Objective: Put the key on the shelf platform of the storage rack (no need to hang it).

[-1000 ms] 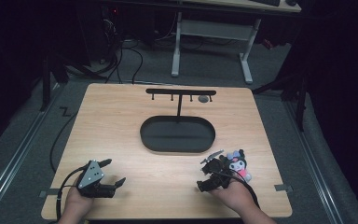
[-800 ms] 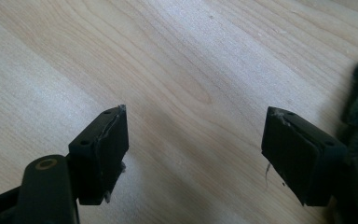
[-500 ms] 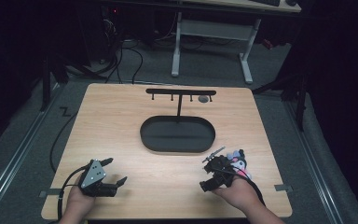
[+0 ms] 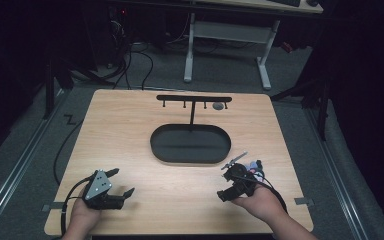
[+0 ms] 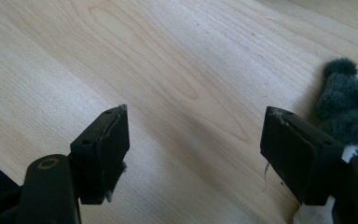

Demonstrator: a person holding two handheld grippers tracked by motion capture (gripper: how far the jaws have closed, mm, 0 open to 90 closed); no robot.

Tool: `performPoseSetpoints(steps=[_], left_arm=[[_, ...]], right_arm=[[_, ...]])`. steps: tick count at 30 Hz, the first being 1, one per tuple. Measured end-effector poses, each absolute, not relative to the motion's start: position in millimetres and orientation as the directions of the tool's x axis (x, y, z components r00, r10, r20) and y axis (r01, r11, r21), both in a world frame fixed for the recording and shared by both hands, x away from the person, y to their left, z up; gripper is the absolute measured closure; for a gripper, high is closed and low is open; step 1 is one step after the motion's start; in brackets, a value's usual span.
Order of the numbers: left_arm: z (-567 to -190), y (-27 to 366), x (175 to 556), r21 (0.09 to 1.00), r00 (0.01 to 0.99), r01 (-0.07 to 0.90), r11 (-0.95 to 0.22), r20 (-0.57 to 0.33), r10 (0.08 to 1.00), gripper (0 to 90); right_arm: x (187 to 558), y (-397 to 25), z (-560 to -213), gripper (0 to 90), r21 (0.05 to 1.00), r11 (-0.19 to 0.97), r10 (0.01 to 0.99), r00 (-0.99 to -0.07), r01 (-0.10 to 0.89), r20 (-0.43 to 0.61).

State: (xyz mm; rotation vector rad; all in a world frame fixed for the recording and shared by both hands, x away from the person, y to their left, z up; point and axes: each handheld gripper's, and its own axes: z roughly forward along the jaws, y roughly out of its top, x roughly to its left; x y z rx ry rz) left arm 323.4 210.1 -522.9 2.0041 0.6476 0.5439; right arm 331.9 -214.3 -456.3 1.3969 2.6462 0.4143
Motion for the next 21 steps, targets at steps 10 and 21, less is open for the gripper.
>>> performPoseSetpoints(steps=[10,21], left_arm=[[-523.3,211.9,324.1,0.870,0.766,0.229,-0.436,0.115,0.632,14.3],[-521.5,211.9,322.3,0.873,0.775,0.229,-0.431,0.105,0.624,14.3]], right_arm=[[329.7,-222.4,-447.8,21.4,0.266,0.537,0.831,-0.557,0.800,-0.003],[334.4,-241.5,-425.1,20.3,0.255,0.523,0.847,-0.529,0.813,-0.047]])
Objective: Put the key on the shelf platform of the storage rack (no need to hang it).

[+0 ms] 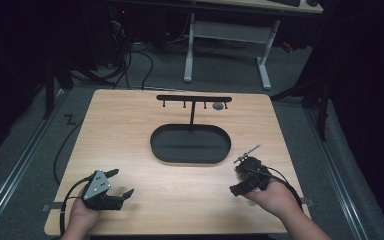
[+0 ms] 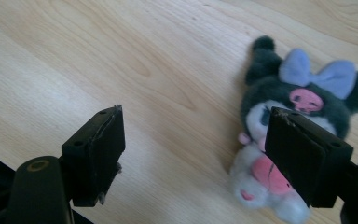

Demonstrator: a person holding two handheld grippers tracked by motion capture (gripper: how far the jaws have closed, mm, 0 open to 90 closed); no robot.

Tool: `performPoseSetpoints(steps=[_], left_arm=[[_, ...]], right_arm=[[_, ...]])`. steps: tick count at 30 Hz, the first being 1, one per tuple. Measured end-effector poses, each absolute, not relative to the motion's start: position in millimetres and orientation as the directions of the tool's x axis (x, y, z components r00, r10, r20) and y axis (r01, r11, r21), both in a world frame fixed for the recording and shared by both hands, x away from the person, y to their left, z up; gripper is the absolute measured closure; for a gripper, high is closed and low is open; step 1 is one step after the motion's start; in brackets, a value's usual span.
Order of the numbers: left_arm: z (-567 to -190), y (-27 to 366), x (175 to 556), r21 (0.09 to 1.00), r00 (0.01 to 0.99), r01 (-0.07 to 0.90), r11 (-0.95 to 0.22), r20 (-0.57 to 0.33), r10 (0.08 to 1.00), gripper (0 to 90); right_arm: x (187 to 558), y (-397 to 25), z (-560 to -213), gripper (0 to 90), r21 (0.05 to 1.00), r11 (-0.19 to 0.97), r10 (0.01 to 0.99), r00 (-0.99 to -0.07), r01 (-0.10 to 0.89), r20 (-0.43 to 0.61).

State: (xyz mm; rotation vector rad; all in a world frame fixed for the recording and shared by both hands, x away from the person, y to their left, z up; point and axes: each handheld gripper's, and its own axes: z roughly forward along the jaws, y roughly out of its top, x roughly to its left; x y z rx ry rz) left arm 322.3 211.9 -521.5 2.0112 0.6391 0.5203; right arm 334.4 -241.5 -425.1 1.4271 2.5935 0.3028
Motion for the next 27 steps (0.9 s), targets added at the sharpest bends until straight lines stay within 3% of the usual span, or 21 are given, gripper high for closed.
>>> performPoseSetpoints(steps=[11,27], left_arm=[[-522.1,211.7,320.9,0.872,0.780,0.231,-0.432,0.098,0.617,14.6],[-522.6,209.0,322.5,0.866,0.791,0.229,-0.444,0.100,0.603,15.0]], right_arm=[[337.8,-271.3,-428.2,20.9,0.223,0.485,0.874,-0.475,0.846,-0.101],[336.7,-294.0,-450.6,18.0,0.197,0.428,0.904,-0.418,0.882,-0.094]])
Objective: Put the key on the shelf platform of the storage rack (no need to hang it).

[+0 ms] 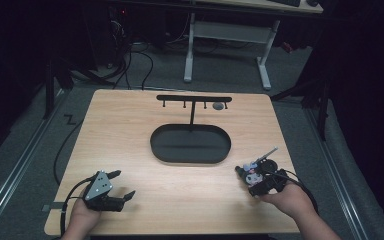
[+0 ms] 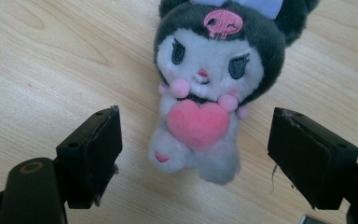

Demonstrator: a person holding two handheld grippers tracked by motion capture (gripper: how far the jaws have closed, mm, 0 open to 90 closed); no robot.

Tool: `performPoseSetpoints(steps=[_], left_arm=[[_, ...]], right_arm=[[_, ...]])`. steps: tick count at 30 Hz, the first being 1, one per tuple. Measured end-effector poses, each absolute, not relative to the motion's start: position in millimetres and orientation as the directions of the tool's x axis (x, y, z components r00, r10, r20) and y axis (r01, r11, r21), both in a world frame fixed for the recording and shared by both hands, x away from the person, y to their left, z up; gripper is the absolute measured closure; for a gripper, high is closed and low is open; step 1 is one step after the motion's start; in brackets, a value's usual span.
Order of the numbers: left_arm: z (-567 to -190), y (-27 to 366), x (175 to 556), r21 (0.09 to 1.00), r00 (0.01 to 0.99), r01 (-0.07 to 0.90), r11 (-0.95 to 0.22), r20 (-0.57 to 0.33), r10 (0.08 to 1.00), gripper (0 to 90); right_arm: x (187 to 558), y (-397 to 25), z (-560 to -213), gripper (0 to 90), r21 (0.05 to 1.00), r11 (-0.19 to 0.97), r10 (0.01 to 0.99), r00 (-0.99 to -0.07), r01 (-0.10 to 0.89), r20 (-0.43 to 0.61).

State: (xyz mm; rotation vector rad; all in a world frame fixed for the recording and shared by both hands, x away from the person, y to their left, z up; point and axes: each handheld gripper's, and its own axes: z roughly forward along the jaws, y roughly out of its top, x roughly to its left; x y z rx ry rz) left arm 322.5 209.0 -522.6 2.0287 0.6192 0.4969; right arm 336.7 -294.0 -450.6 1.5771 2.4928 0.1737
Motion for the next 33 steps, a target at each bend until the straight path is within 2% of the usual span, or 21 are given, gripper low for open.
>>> performPoseSetpoints(steps=[6,7,13,16,29,33], left_arm=[[-522.6,208.7,322.3,0.866,0.793,0.226,-0.446,0.102,0.600,15.0],[-523.1,208.6,321.9,0.862,0.793,0.229,-0.451,0.103,0.600,15.0],[-522.6,210.5,321.4,0.866,0.790,0.232,-0.444,0.099,0.606,14.9],[-523.8,210.3,320.5,0.858,0.794,0.232,-0.458,0.105,0.599,14.9],[-524.9,209.4,320.6,0.858,0.798,0.231,-0.459,0.103,0.594,14.9],[-523.6,207.5,322.0,0.862,0.797,0.227,-0.453,0.102,0.595,15.0]], right_arm=[[338.2,-297.8,-456.6,18.6,0.183,0.409,0.912,-0.400,0.894,-0.090],[339.1,-299.3,-460.7,23.2,0.173,0.401,0.916,-0.396,0.900,-0.066],[340.4,-301.0,-472.0,25.8,0.142,0.392,0.920,-0.388,0.909,-0.053],[342.5,-301.0,-478.9,30.6,0.125,0.386,0.922,-0.385,0.914,-0.032],[342.5,-301.4,-477.5,46.8,0.127,0.344,0.939,-0.344,0.930,-0.024],[341.4,-300.1,-471.6,48.0,0.140,0.352,0.936,-0.350,0.926,-0.034]])
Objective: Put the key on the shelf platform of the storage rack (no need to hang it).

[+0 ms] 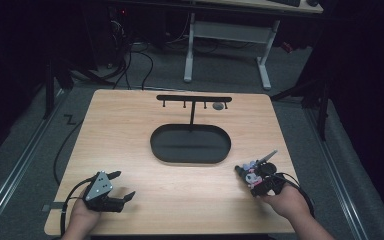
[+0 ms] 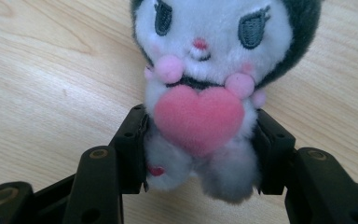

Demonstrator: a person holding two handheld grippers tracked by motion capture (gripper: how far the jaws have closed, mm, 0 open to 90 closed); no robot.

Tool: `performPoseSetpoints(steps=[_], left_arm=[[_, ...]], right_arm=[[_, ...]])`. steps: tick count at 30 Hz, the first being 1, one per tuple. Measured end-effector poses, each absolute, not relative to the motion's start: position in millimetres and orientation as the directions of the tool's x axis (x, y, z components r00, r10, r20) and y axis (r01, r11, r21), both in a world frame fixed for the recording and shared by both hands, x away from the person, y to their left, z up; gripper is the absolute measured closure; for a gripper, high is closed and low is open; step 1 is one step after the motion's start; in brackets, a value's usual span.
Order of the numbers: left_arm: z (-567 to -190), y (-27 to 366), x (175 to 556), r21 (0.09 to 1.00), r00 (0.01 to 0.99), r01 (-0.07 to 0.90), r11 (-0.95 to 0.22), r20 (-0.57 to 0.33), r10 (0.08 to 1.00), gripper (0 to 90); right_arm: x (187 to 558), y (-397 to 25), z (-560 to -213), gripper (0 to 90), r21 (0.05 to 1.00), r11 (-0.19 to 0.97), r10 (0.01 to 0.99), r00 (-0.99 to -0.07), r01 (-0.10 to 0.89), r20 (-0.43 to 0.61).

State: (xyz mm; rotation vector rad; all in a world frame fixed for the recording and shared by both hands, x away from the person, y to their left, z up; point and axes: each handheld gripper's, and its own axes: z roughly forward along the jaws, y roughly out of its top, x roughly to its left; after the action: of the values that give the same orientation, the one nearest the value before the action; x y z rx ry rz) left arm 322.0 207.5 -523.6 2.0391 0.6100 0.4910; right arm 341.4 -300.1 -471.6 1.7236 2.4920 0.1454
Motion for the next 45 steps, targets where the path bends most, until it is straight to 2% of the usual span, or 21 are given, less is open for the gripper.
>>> performPoseSetpoints(steps=[15,45], left_arm=[[-524.6,198.8,327.1,0.858,0.809,0.218,-0.465,0.108,0.578,15.2],[-522.7,201.2,327.3,0.859,0.807,0.216,-0.464,0.111,0.580,15.2]], right_arm=[[346.9,-297.0,-446.4,48.1,0.188,0.352,0.934,-0.356,0.917,-0.011],[374.6,-260.6,-424.8,48.0,0.243,0.393,0.912,-0.410,0.887,0.023]])
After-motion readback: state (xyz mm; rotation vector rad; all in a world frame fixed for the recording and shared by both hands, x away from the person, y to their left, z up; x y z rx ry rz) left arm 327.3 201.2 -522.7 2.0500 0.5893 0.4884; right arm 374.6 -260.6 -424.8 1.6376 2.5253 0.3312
